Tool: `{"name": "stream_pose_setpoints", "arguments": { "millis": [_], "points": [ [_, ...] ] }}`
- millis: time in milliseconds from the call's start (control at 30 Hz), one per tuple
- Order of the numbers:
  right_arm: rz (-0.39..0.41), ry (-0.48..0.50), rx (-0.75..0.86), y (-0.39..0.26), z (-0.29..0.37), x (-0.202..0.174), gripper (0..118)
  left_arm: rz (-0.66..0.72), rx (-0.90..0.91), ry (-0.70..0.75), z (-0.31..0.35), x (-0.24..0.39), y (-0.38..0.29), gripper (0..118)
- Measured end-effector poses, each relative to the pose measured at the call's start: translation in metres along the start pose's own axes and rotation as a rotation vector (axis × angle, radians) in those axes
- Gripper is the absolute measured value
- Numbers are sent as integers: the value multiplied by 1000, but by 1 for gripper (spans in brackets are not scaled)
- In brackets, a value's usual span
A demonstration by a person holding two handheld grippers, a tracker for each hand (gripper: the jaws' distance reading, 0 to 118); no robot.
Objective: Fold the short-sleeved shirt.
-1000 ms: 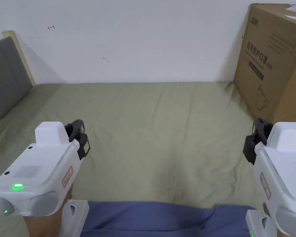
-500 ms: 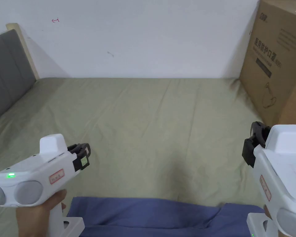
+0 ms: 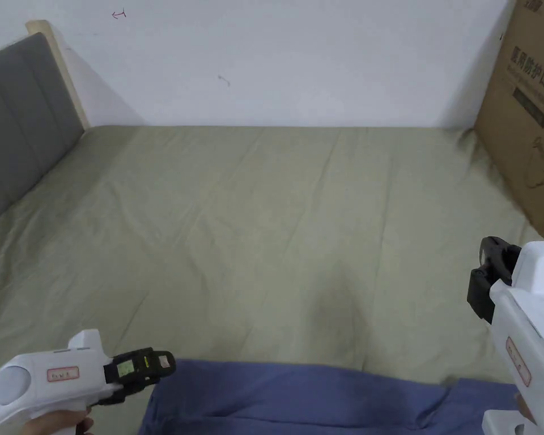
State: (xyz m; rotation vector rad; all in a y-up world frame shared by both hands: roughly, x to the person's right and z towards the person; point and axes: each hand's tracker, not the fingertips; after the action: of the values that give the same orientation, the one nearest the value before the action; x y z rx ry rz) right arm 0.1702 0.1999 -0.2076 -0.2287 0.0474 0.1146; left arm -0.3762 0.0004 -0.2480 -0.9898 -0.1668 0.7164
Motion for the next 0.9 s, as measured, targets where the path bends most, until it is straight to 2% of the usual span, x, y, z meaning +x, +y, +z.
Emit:
{"name": "stream_pose_setpoints", "arguments": {
  "millis": [33,67,200,267,333,367,433,500,567,633,733,800,900],
  "points": [
    [3,6,-6,-2,-2,-2,0,-1,-31,21,-6,-5,-1,97],
    [7,8,-15,-3,-4,-5,0,-10,-60,53,-12,-11,-3,103],
    [17,13,-43,-9,-12,-9,0,-40,-108,56,-34,-13,-19,100],
    [19,13,-57,-11,-15,-10,0,-55,-121,59,-36,6,-34,86],
    [21,12,-65,-12,-16,-9,0,-118,-102,79,-37,11,-39,80],
    [21,10,-68,-13,-16,-9,0,-125,-95,68,-36,14,-40,71],
    [19,8,-71,-14,-17,-7,0,-193,-88,123,-34,14,-40,41],
    [6,9,-75,-15,-17,-5,0,-220,-87,139,-35,15,-45,32],
    [-5,11,-78,-15,-16,-4,0,-212,-81,127,-35,14,-41,10],
    [-15,9,-77,-16,-14,-3,0,-232,-82,103,-37,26,-47,6],
    [-27,12,-72,-15,-10,0,0,-391,-67,183,-37,39,-52,5],
    [-30,13,-68,-13,-6,3,0,-380,-45,167,-29,54,-52,5],
    [-31,14,-54,-10,-1,9,0,-383,37,228,-9,68,-44,4]
  ]
}}
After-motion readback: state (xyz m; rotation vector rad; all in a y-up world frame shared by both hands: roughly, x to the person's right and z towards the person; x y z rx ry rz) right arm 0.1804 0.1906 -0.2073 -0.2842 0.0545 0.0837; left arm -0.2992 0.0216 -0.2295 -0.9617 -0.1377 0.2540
